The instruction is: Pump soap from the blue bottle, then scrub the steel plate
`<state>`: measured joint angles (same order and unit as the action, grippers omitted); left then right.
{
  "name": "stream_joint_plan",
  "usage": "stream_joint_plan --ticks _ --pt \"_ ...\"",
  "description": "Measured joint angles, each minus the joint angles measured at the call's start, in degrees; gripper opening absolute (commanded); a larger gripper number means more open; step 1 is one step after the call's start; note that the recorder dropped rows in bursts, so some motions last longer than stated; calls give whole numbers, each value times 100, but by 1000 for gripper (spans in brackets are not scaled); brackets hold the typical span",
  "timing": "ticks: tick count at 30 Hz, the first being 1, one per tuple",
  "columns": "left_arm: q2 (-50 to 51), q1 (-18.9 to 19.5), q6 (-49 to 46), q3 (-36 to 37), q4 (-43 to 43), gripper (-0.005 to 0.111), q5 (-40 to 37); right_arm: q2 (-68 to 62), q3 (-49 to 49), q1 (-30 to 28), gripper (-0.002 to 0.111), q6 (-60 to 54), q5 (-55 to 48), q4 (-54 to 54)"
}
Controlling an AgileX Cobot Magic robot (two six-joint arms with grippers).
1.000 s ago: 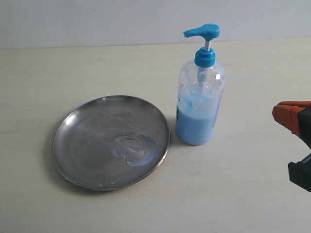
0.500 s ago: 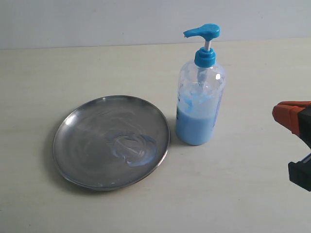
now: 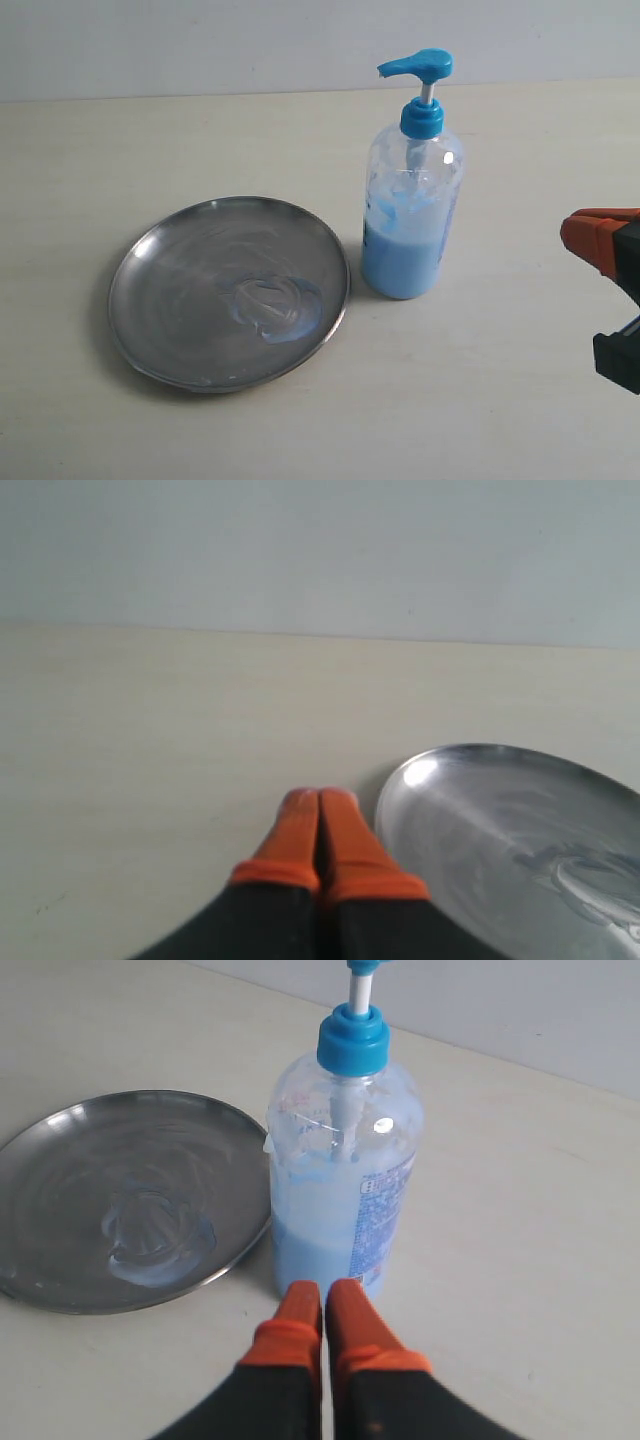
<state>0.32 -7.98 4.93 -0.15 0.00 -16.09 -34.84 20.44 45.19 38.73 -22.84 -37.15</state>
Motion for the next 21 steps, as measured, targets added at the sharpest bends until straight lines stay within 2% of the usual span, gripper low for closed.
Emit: stream_joint_plan --ticks 5,21 --pt "0 0 0 0 0 0 -334 0 0 0 7 0 0 0" --pt "0 0 0 0 0 0 -369 0 0 0 7 0 0 0"
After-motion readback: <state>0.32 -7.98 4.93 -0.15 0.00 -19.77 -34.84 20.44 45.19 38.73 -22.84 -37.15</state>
